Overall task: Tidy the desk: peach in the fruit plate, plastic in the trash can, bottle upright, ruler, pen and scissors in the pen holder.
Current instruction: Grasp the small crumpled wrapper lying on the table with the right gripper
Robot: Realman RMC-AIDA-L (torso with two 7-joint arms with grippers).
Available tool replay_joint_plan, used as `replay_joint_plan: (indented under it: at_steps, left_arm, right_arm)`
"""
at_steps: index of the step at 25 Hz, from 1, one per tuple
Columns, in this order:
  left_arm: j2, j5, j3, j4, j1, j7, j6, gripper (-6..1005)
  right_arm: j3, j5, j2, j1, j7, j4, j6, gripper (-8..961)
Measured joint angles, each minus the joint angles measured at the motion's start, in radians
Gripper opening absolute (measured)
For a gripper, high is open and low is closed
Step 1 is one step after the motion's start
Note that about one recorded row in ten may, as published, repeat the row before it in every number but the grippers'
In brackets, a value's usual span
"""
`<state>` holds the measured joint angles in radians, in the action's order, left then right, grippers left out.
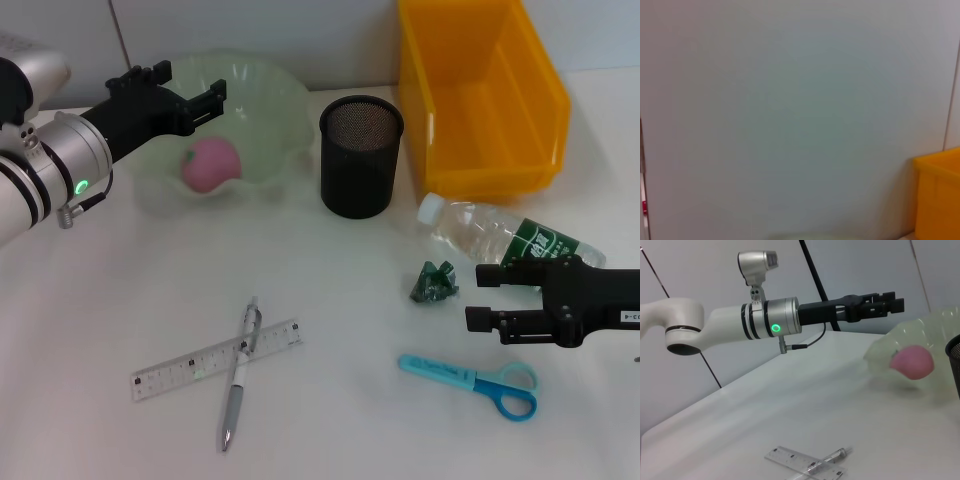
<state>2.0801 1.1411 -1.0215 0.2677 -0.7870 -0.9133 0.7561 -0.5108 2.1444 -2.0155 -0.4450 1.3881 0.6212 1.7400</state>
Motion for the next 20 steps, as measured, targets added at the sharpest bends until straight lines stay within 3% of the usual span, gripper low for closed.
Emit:
replay_joint_plan:
  at_steps: [5,10,13,15,17,20]
  left_arm:
    - [0.000,0.000,-0.002,0.005,0.002,-0.026,0.014,812]
    - [-0.016,0.025,-0.055,0.095,0.067,-0.216,0.147,812]
    - [-0.040,0.089,-0.118,0.265,0.167,-0.427,0.325,813]
    - [-0.046,0.105,-0.120,0.285,0.180,-0.456,0.364,813]
    - [-0.074,0.184,-0.122,0.325,0.201,-0.555,0.522,813]
    - [-0.089,0.234,-0.118,0.326,0.202,-0.593,0.603,813]
  right_arm:
    - [0.000,0.000,0.000,-0.001,0.000,0.000,-0.001,758]
    - [0.000,0.000,0.000,0.002,0.000,0.002,-0.001,757]
    - [0.000,0.000,0.002,0.003,0.001,0.004,-0.001,757]
    - [0.000,0.000,0.003,0.003,0.002,0.005,0.000,757]
    - [0.000,0.000,0.006,0.003,0.004,0.007,0.003,757]
    - [0.000,0.000,0.009,0.001,0.005,0.005,0.006,758]
